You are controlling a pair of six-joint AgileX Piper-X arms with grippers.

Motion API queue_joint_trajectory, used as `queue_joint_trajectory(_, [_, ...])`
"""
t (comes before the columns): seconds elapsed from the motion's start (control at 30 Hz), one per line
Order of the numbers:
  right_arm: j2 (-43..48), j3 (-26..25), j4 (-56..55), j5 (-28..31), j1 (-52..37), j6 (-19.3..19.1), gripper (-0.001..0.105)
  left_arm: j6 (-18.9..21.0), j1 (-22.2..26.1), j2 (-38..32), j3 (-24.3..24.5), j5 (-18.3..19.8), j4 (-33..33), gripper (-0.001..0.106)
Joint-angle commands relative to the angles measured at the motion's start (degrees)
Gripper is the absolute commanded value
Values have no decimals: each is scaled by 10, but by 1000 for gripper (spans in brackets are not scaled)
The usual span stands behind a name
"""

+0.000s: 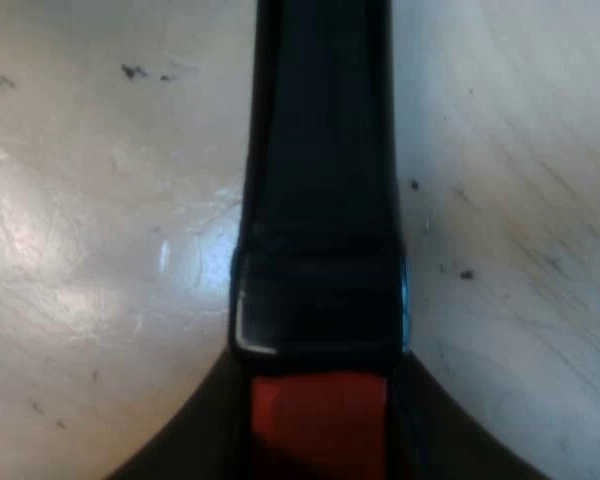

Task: Grind coffee beans and then tamp

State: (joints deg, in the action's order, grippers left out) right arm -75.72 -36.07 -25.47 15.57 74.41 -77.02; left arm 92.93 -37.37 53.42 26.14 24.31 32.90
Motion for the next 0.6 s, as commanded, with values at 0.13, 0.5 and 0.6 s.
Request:
queue_joint_trajectory(0.13, [2,-4,8,8,-2,19,42,-3,-3,-2,1,-6,-2,90])
queue_joint_trajectory(0.5, [2,-49,-114,9,-2,27,81,-3,-3,-2,1,-6,46,90])
queue_joint_trajectory(0.6, [2,-72,-173,9,-2,27,89,-3,-3,-2,2,-6,63,90])
